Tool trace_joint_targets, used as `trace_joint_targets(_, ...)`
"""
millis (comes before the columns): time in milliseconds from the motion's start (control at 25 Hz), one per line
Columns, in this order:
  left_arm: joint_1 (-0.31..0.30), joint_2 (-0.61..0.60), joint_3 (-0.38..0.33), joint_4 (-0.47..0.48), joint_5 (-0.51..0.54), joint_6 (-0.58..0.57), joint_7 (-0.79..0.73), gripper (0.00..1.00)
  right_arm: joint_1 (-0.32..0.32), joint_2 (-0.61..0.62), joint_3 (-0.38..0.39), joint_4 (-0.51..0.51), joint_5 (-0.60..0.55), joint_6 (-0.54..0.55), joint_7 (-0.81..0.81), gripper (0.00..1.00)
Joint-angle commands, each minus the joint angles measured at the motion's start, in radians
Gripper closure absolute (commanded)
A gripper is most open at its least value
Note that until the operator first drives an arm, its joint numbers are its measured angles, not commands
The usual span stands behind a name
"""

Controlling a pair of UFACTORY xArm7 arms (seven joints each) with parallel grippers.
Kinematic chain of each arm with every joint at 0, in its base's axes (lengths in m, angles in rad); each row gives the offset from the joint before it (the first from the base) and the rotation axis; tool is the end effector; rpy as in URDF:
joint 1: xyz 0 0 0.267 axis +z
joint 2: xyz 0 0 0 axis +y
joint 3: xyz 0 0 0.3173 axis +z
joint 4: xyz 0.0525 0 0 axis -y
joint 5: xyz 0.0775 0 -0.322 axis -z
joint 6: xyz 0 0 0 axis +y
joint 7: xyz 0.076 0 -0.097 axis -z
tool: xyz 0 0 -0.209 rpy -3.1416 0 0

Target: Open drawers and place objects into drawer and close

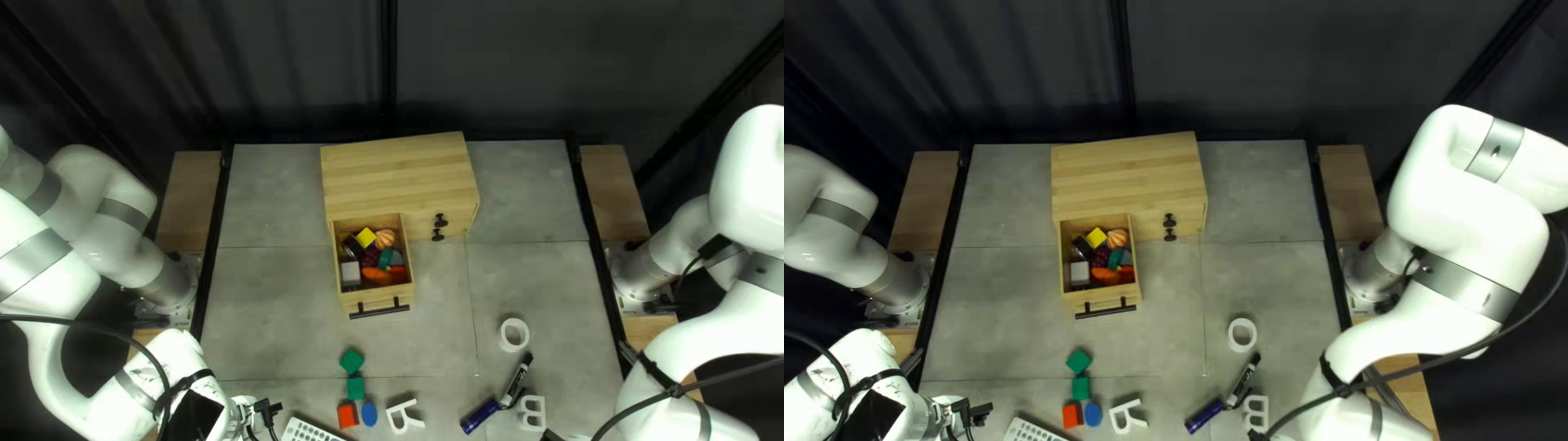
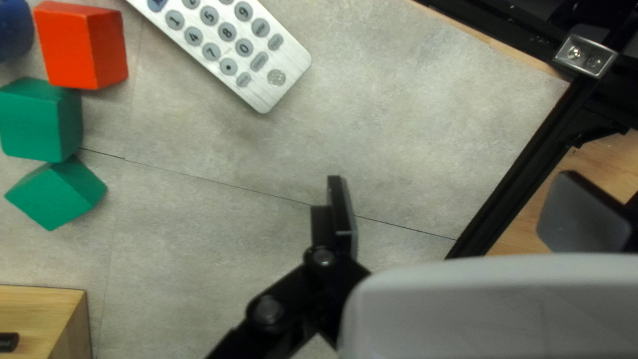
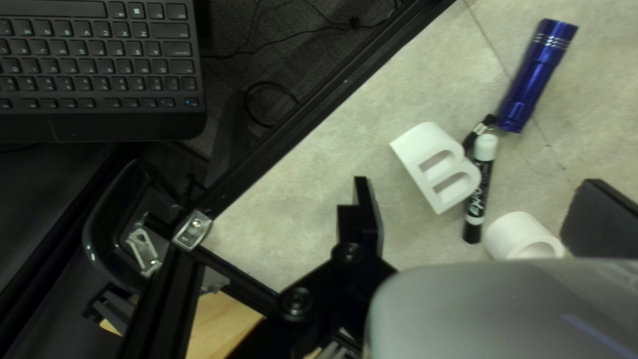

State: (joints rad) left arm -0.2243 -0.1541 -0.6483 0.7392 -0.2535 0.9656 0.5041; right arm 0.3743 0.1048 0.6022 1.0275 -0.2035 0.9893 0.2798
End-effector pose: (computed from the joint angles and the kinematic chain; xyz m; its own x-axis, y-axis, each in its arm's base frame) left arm 0.2007 -0.2972 0.1263 0.3486 -0.9363 -0.0420 -0.9262 -0.3511 0.1373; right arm 0.2823 0.3514 0.1435 0.6892 0.7243 -0.0198 0.7212 -0.6831 0.1149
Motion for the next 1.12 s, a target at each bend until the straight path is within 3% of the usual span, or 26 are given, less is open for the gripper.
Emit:
trace_joint_targets(40, 0.0, 0.0, 0.0, 0.0, 0.0, 0.0, 0.0, 0.0, 0.004, -0.03, 0.011, -0.051, 0.03, -0.046, -0.001, 0.0)
trace_joint_targets(520, 0.0, 0.0, 0.0, 0.0, 0.0, 0.0, 0.0, 0.0, 0.005, -0.028, 0.011, -0.055, 0.032, -0.056, 0.017, 0.0)
trace_joint_targets(600, 0.004, -0.05, 0.031, 0.015, -0.01, 0.077, 0.053, 0.0, 0.005, -0.028, 0.011, -0.055, 0.032, -0.056, 0.017, 0.0)
trace_joint_targets(720, 0.04, -0.03, 0.069, 0.085, 0.056, 0.153, 0.115, 0.0, 0.005, -0.028, 0.011, -0.055, 0.032, -0.056, 0.017, 0.0)
trace_joint_targets(840, 0.077, 0.066, 0.084, 0.187, 0.144, 0.176, 0.138, 0.0, 0.005, -0.028, 0.011, -0.055, 0.032, -0.056, 0.017, 0.0)
trace_joint_targets(1120, 0.082, 0.189, 0.089, 0.292, 0.251, 0.157, 0.242, 0.0, 0.005, -0.028, 0.011, -0.055, 0.032, -0.056, 0.017, 0.0)
